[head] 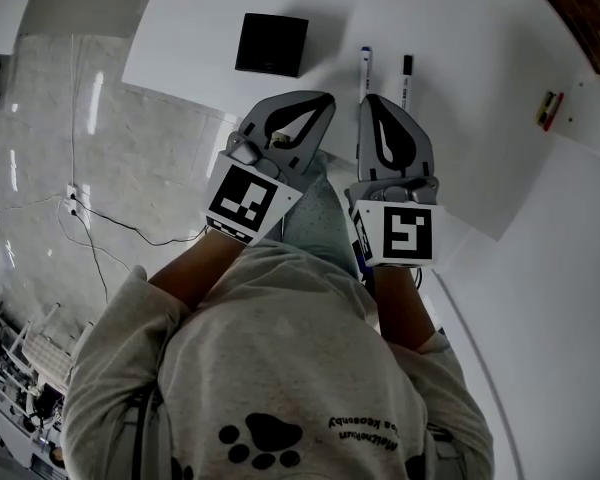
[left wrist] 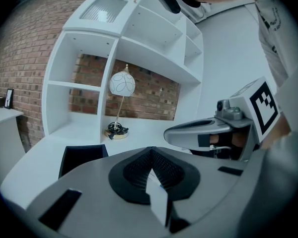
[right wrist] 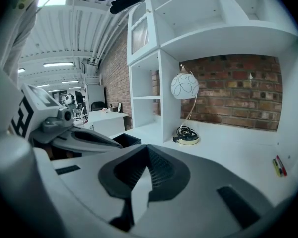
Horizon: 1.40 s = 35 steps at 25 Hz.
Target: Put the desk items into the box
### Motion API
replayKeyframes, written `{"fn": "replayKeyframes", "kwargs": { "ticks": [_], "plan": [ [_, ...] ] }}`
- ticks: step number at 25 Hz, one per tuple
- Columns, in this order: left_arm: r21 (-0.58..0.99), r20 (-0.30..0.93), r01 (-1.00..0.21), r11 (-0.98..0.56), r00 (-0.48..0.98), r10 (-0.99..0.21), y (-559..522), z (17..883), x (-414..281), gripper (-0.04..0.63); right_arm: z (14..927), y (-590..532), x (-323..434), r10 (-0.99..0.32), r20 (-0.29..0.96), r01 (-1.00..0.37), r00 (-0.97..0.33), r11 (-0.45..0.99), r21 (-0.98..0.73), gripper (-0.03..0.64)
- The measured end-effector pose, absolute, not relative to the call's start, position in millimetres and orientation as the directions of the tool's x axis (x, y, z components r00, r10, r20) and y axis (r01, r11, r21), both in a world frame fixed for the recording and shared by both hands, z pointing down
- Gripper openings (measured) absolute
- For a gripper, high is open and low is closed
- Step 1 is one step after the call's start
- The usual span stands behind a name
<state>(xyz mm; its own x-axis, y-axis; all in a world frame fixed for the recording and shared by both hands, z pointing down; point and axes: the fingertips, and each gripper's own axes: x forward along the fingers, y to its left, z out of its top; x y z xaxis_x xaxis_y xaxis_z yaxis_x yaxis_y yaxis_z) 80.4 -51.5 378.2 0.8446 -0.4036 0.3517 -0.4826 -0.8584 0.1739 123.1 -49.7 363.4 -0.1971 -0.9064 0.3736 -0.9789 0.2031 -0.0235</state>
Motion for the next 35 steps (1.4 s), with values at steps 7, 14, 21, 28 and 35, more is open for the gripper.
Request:
{"fn": "replayKeyframes", "kwargs": {
  "ticks": [7, 14, 21, 28, 35],
  "plan": [
    [0.195, 0.371, -0.477, -0.857, 0.845, -0.386, -54, 400, 93, 0.008, 396, -56, 132, -0.881, 0.429, -0.979, -0.197, 0.197, -0.047, 0.017],
    [0.206, 0.392, -0.49, -0.847, 0.834, -0.388, -59, 417, 104, 0.008, 421, -63, 143, -0.859, 0.479, -0.982, -0.18, 0.189, -0.031, 0.017],
    [0.231, 0.42, -0.51, -0.828, 0.82, -0.388, -65, 437, 111, 0.008, 443, -72, 150, -0.827, 0.53, -0.978, -0.188, 0.208, -0.022, 0.017],
    [0.232, 0.442, -0.516, -0.824, 0.811, -0.383, -65, 449, 120, 0.008, 471, -75, 155, -0.767, 0.611, -0.976, -0.195, 0.215, -0.041, 0.017],
    [0.241, 0.461, -0.529, -0.814, 0.8, -0.384, -67, 457, 121, 0.008, 495, -74, 153, -0.679, 0.694, -0.968, -0.24, 0.224, -0.116, 0.02]
  ]
}}
